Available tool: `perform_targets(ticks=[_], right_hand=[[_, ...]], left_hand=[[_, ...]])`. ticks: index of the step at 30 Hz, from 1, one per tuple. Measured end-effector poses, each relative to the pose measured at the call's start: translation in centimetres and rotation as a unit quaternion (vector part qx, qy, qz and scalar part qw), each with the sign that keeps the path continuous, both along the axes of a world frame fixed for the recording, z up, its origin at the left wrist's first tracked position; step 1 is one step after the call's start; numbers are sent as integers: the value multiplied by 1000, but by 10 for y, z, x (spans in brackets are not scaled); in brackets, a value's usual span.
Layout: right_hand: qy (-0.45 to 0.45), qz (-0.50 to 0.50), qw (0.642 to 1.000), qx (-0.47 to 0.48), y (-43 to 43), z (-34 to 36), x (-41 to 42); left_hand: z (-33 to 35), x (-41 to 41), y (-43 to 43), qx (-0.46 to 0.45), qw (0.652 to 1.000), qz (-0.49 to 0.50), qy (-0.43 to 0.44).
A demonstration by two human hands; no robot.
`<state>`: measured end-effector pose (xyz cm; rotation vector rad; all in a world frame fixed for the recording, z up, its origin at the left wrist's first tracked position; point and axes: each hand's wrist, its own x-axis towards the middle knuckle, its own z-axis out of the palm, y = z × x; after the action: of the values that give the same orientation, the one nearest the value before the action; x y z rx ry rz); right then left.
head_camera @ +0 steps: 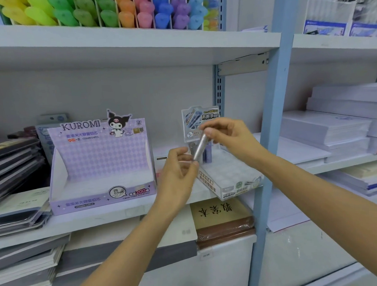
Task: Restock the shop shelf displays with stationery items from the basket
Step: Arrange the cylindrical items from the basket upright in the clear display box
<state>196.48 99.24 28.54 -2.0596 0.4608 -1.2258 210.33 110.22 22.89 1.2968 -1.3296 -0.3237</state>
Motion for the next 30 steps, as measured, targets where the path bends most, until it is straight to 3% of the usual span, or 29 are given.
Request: perform_targets(ticks=[1, 3, 5, 7, 13, 16, 19, 25, 30], right_hand=[[-29, -29, 999, 3, -4, 1, -4], [-52, -83, 995, 3, -13, 1, -10], [-21, -113, 993, -5, -17, -5, -12], [33, -128, 991, -24, -19, -15, -8], [110, -131, 979, -110, -16, -33, 14], [189, -108, 964, -152, -19, -23, 18], [243, -82, 957, -137, -25, -14, 20], [184, -139, 964, -135, -29, -31, 32], [204, -164, 951, -166, -28, -42, 26]], left_hand=[[-4, -3, 3, -39, 994, 47, -88], [-15, -10, 8, -102, 961, 39, -254], [-27, -16, 9, -90, 910, -2, -406], [-35, -19, 9, -51, 869, -2, -492], [-35, 0, 14, -38, 867, 31, -496], [-37, 6, 15, -28, 868, 26, -496], [-38, 9, 13, -23, 865, 20, -500], [-44, 13, 11, -31, 873, 21, -487], [-47, 13, 10, -37, 877, 19, -478]])
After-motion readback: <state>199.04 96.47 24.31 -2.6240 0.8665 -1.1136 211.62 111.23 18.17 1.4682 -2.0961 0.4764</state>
